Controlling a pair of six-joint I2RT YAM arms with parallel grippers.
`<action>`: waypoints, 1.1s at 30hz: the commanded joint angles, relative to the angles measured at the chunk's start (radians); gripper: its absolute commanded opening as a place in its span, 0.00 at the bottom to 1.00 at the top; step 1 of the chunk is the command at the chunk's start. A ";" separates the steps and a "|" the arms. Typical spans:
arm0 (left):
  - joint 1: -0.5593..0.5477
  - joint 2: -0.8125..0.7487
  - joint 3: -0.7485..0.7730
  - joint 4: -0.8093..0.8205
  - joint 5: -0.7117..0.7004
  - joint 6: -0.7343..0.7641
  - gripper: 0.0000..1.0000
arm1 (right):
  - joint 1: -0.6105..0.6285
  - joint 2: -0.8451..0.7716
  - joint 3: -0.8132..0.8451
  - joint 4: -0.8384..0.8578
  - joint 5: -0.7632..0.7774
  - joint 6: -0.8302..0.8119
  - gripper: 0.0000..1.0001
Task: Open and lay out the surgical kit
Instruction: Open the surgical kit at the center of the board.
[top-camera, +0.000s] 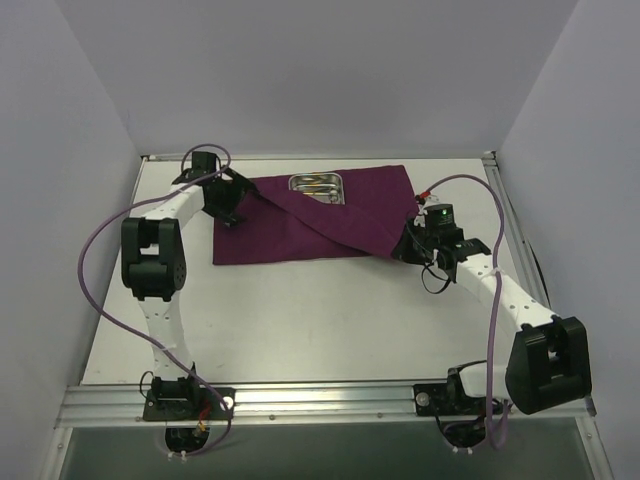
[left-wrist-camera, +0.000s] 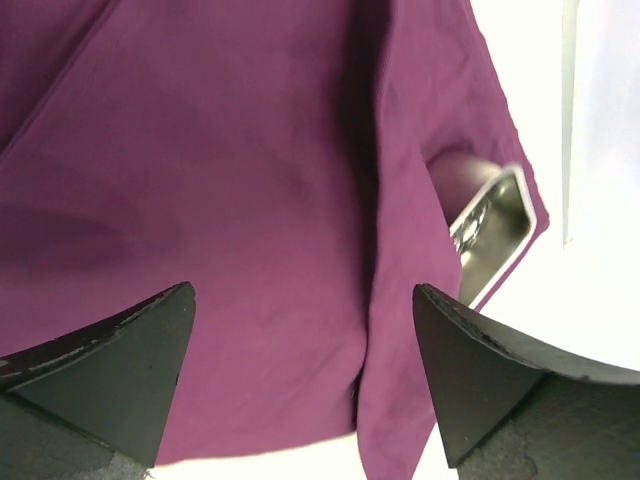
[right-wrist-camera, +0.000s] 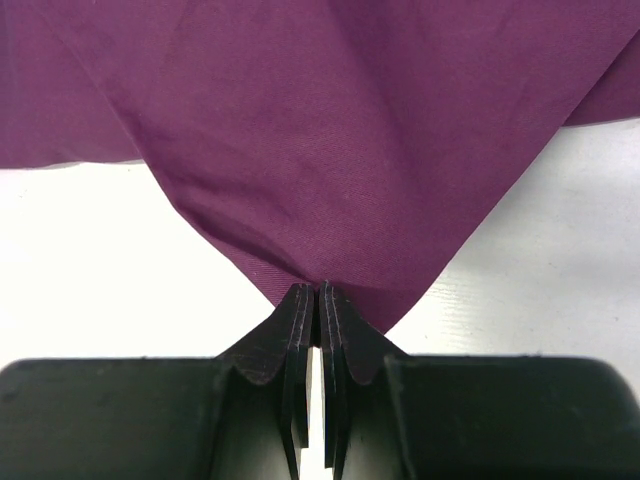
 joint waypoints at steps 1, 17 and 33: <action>0.006 0.049 0.063 0.079 0.013 -0.069 1.00 | 0.006 -0.037 -0.003 0.006 -0.006 0.006 0.00; -0.011 0.226 0.189 0.278 0.025 -0.178 0.68 | 0.007 -0.060 -0.035 0.026 -0.034 0.023 0.00; -0.026 -0.088 -0.171 0.471 0.063 -0.118 0.02 | 0.004 -0.114 -0.003 -0.033 0.092 0.126 0.00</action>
